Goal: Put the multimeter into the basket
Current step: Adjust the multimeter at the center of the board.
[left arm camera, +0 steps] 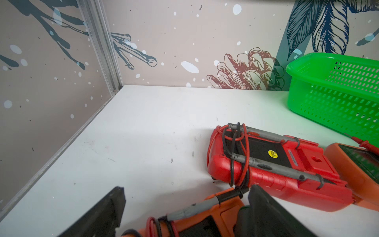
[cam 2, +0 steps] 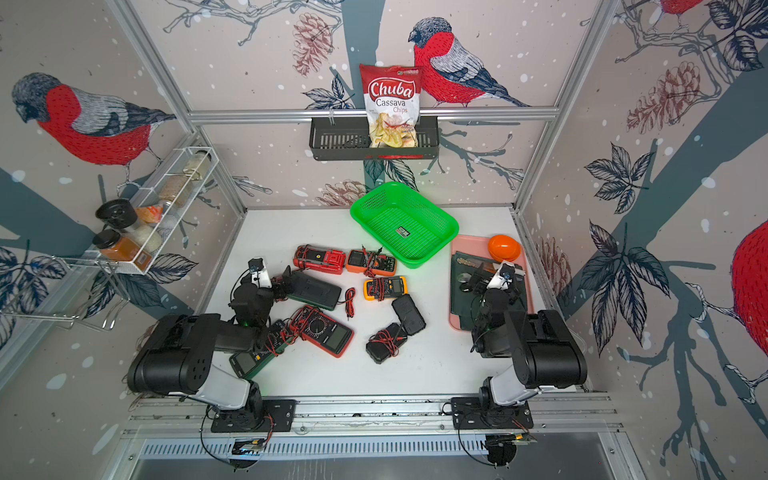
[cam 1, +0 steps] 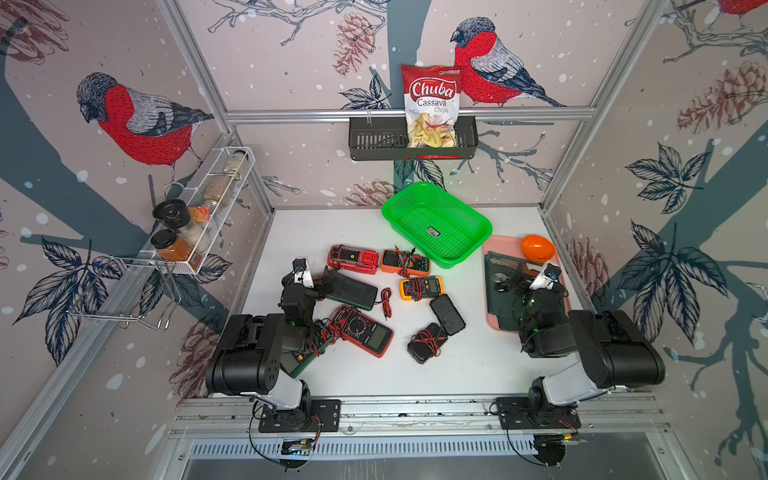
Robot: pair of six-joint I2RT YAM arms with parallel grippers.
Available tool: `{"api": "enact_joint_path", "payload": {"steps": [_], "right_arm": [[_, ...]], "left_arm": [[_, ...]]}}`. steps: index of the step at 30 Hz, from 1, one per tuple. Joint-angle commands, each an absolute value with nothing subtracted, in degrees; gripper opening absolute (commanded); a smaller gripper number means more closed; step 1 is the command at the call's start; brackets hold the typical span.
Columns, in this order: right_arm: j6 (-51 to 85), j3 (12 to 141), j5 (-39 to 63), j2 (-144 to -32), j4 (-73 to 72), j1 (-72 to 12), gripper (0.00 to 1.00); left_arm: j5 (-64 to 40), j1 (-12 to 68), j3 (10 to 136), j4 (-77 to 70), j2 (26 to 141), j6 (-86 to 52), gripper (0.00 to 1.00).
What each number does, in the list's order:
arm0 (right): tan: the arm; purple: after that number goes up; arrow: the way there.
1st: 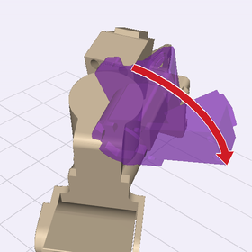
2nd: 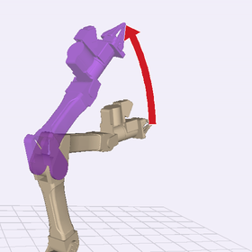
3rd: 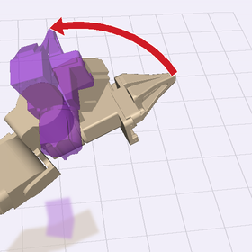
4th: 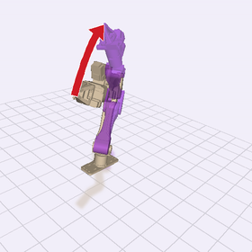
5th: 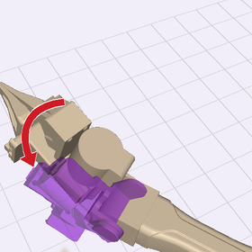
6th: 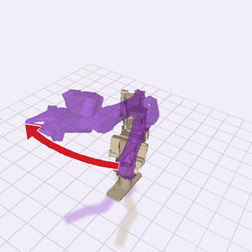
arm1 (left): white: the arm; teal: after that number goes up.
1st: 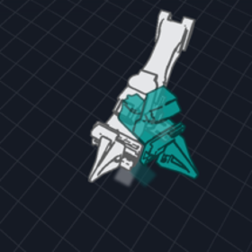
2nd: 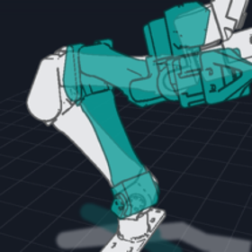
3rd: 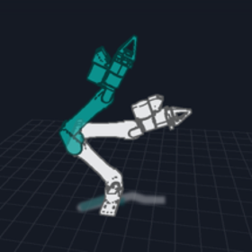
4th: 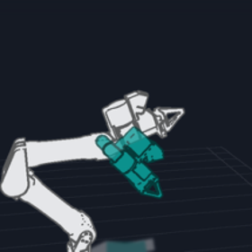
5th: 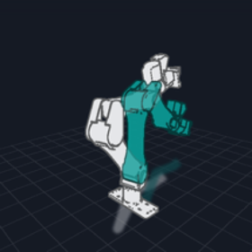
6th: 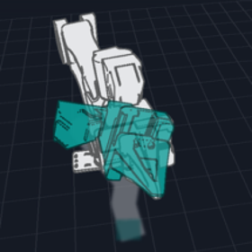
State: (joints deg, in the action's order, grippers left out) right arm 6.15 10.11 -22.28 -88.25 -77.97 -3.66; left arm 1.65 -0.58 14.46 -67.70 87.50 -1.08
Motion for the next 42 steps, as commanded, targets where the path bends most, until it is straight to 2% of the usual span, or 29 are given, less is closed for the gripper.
{"api": "enact_joint_path", "payload": {"steps": [1, 16, 21, 27, 30, 34, 38, 42], "right_arm": [[6.2, 10.1, -22.9, -88.4, -79.1, -3.7, 1.00], [6.1, 9.9, -22.8, -88.1, -79.6, -3.6, 1.00], [6.0, 9.2, -22.2, -84.3, -77.5, -3.5, 1.00], [6.6, 9.4, -26.2, -74.1, -69.1, -4.2, 1.00], [8.4, 10.9, -26.4, -65.6, -58.5, -4.7, 1.00], [11.5, 17.6, -25.0, -56.9, -36.5, -6.5, 1.00], [11.2, 22.5, -27.9, -53.6, -23.4, -14.0, 1.00], [12.4, 29.0, -33.9, -55.6, -11.4, -25.5, 1.00]], "left_arm": [[1.9, -0.6, 14.6, -68.9, 87.3, -0.7, 0.97], [1.8, -0.7, 14.5, -69.1, 87.3, -0.8, 0.97], [2.2, -0.8, 14.4, -68.4, 85.5, -1.3, 0.97], [4.9, -0.8, 15.0, -58.1, 75.4, -2.1, 0.97], [6.2, -0.8, 14.4, -54.2, 69.0, -2.7, 0.97], [8.1, -0.7, 15.1, -46.4, 61.5, -5.3, 0.97], [10.7, -0.7, 16.8, -37.4, 56.9, -11.4, 0.97], [9.1, -0.6, 18.2, -30.8, 54.6, -16.3, 0.97]]}}
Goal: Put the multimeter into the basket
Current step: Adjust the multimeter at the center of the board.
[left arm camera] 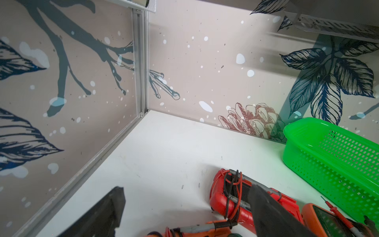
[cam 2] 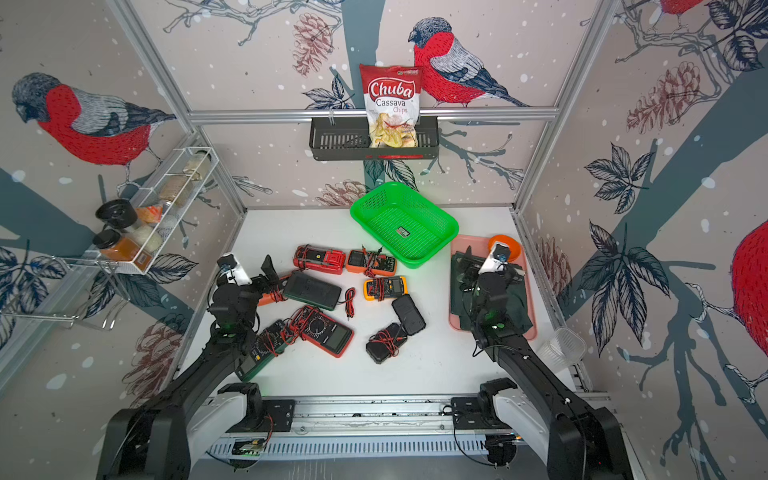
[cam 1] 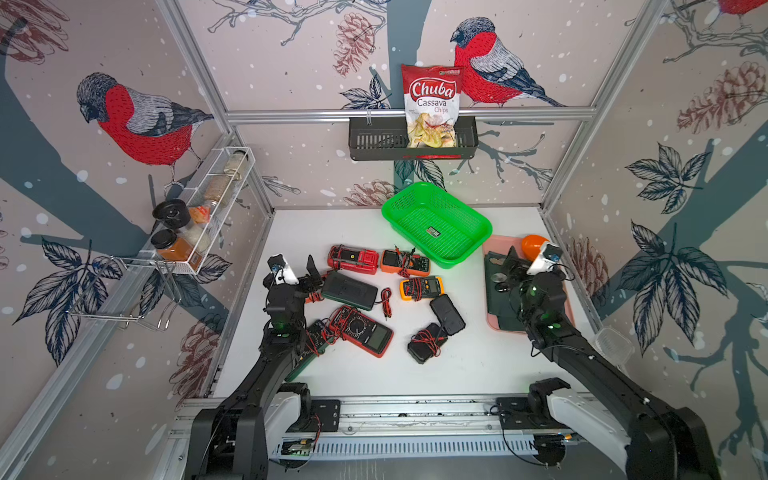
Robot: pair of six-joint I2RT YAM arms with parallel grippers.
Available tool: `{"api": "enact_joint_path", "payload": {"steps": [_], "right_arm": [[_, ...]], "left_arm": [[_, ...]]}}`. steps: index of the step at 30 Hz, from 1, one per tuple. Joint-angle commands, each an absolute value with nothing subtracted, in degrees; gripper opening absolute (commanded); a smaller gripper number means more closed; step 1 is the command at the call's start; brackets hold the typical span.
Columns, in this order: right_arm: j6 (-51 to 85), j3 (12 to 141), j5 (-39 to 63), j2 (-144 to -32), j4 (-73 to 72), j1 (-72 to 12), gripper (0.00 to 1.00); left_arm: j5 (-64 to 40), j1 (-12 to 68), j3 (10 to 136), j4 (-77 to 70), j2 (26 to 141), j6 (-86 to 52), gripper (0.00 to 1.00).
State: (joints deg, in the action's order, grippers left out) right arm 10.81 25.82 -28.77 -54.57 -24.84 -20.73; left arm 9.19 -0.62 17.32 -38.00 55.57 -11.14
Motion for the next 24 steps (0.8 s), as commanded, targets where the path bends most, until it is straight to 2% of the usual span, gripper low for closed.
{"api": "enact_joint_path", "payload": {"steps": [1, 5, 12, 18, 24], "right_arm": [[13.0, 30.8, -35.2, -56.9, -8.9, -28.3, 1.00], [15.1, 37.2, -34.6, -64.0, -2.1, -36.0, 1.00], [10.8, 54.3, -22.6, -85.2, 10.8, -43.2, 1.00], [-1.2, 63.1, -15.6, -98.3, 14.7, -44.5, 1.00], [-8.1, 68.8, -8.7, -104.5, 15.1, -44.6, 0.99]], "left_arm": [[8.3, -0.5, 18.4, -29.3, 54.2, -17.7, 0.97], [3.5, -0.3, 19.0, -25.5, 53.4, -21.2, 0.97], [0.7, 0.4, 18.8, -21.8, 51.0, -24.8, 0.97], [1.3, 0.8, 18.8, -21.0, 48.5, -25.2, 0.97], [1.8, 1.0, 18.7, -20.1, 47.3, -25.3, 0.97]]}}
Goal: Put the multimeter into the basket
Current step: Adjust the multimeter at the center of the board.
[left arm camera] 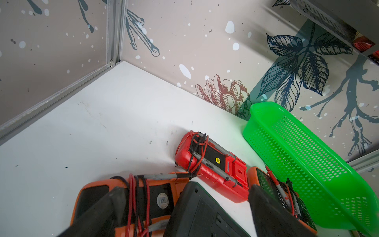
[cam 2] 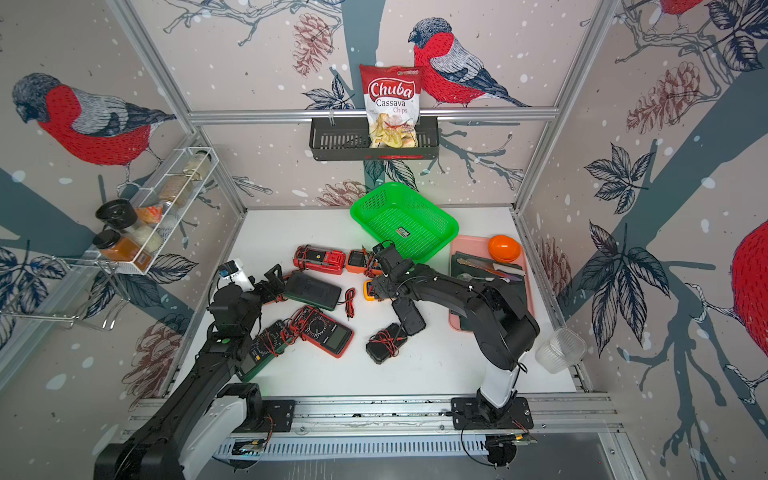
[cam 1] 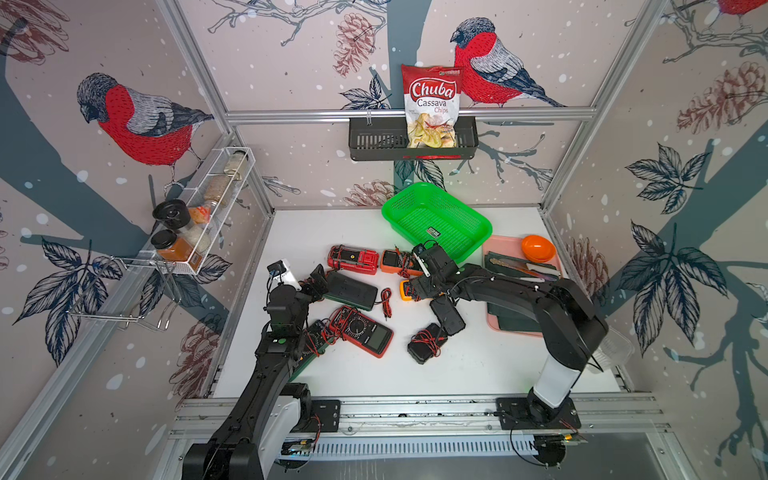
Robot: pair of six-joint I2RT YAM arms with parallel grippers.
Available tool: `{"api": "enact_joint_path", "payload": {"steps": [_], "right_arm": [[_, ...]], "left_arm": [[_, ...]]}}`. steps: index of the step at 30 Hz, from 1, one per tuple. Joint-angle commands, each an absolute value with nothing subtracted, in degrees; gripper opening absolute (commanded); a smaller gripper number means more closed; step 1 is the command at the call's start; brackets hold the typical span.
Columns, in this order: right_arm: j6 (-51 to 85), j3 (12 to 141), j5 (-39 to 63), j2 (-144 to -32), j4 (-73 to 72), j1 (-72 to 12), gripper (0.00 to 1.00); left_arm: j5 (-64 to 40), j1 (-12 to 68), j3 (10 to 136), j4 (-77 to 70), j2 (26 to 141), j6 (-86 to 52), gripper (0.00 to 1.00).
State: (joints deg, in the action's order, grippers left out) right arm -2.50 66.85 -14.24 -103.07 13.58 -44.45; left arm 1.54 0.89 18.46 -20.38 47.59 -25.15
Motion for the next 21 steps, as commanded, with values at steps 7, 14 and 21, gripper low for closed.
{"api": "enact_joint_path", "payload": {"steps": [7, 14, 21], "right_arm": [[-18.6, 70.5, -1.5, -106.5, 19.1, -45.4, 1.00], [-23.3, 72.5, 5.3, -105.2, 22.9, -43.8, 1.00], [-20.5, 74.8, 6.6, -105.2, 20.6, -42.9, 1.00]], "left_arm": [[2.9, 1.1, 19.0, -19.0, 47.6, -25.5, 0.97], [3.0, 1.2, 19.4, -18.5, 48.3, -25.7, 0.97], [3.8, 3.3, 21.3, -15.7, 48.6, -23.6, 0.97]]}}
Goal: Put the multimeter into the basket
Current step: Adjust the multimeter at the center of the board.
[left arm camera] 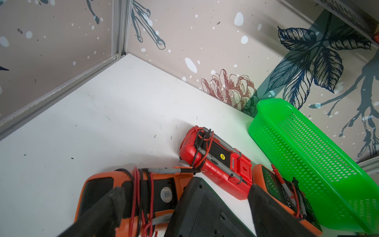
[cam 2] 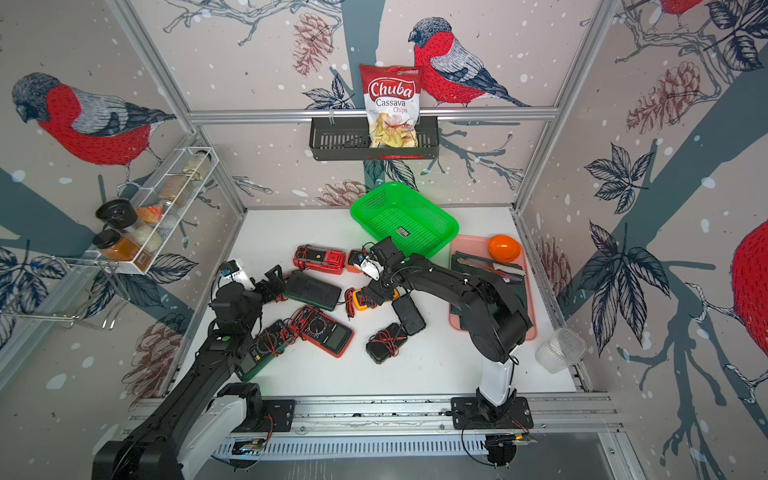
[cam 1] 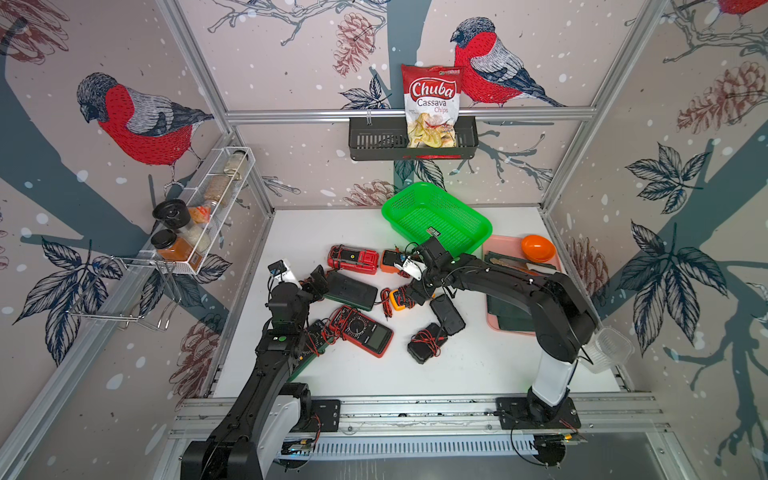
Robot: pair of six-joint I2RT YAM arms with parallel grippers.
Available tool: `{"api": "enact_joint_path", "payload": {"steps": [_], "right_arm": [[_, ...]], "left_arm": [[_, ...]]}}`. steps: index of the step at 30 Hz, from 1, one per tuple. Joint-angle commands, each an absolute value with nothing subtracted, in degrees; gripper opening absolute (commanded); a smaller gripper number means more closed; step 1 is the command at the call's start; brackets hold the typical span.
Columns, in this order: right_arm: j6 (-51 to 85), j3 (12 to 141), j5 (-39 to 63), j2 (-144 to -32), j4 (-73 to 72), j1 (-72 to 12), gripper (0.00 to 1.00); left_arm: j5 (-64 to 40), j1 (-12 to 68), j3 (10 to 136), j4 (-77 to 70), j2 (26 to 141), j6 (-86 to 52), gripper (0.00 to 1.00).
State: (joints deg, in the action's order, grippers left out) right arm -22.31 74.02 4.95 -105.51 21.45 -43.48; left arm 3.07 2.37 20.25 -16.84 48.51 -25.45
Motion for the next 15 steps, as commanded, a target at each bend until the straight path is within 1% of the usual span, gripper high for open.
{"api": "enact_joint_path", "payload": {"steps": [1, 5, 9, 12, 15], "right_arm": [[-19.2, 74.8, 6.5, -104.9, 19.9, -42.4, 1.00], [-11.9, 73.0, 6.4, -102.1, 16.5, -39.7, 1.00], [-4.0, 67.5, 12.1, -94.6, 10.6, -34.2, 1.00], [1.3, 62.4, 14.9, -88.6, 5.8, -29.8, 1.00], [5.3, 59.2, 14.4, -83.7, 4.3, -26.2, 1.00]], "left_arm": [[3.2, 4.1, 21.6, -15.7, 48.7, -22.6, 0.95], [-5.7, 7.3, 23.3, -19.3, 52.4, -15.2, 0.91], [-14.4, 11.0, 30.0, -17.7, 62.8, -6.3, 0.91], [-13.4, 17.5, 36.5, -12.4, 70.9, 3.0, 0.91], [-16.1, 21.8, 42.9, -7.0, 78.3, 9.9, 0.91]]}}
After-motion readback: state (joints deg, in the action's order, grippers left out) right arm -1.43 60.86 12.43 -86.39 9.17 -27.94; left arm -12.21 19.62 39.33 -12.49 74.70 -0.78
